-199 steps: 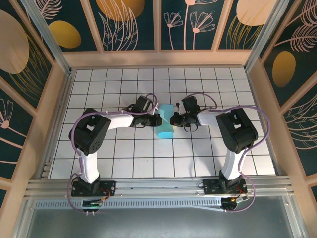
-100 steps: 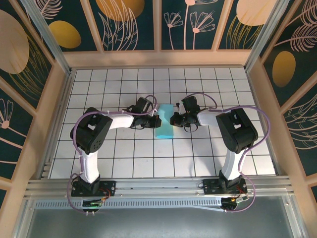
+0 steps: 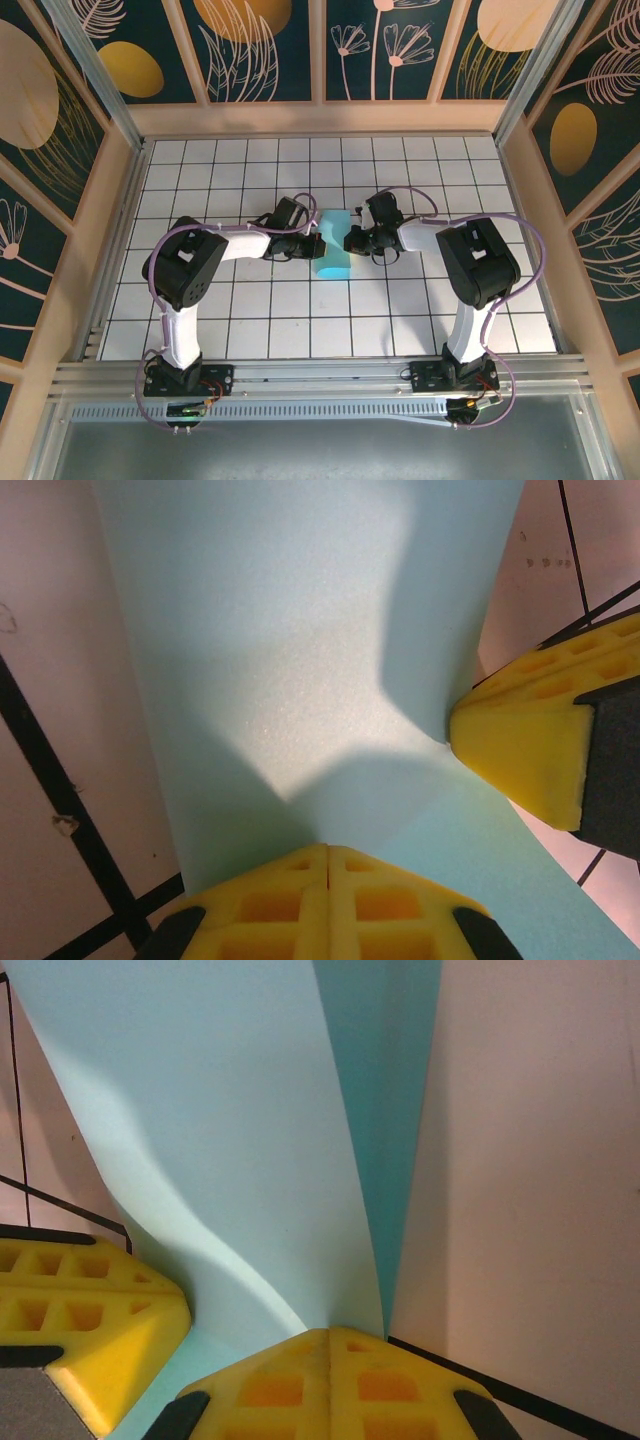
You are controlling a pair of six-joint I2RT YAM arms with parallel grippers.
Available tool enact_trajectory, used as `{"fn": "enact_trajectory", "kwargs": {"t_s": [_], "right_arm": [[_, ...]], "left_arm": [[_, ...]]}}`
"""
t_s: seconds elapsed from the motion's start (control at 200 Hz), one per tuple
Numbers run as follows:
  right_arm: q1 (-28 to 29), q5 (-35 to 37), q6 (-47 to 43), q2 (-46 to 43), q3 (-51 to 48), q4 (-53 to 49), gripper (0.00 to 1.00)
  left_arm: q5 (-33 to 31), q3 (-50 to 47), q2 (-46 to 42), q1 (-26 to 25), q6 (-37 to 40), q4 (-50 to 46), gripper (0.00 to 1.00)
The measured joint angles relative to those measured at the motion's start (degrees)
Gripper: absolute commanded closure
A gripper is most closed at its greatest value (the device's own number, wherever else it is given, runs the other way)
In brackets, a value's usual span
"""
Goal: Fold a paper plane with a square sheet of paper (fold left side to right side)
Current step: Hold the square sheet of paper at the center of the table.
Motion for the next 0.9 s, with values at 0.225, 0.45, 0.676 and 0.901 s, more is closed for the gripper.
{"fn": "enact_trajectory", "kwargs": {"t_s": [0.225,0.45,0.676,0.901], "right_arm": [[0.0,-3.0,1.6,-0.7,0.1,2.1,1.0],[0.3,-5.0,3.3,0.3,3.6,5.5,1.0],[1.0,-5.8,3.5,4.7,6.0,7.2,1.0],[1.4,-5.3,3.5,7.7,6.5,6.3,1.0]], "left_arm": [[-0.1,0.0,0.0,-0.1,0.0,0.1,0.95],[-0.2,0.0,0.0,-0.2,0.0,0.2,0.95],[-0.2,0.0,0.0,-0.2,0.0,0.2,0.95],[-0.2,0.0,0.0,-0.2,0.0,0.2,0.95]]}}
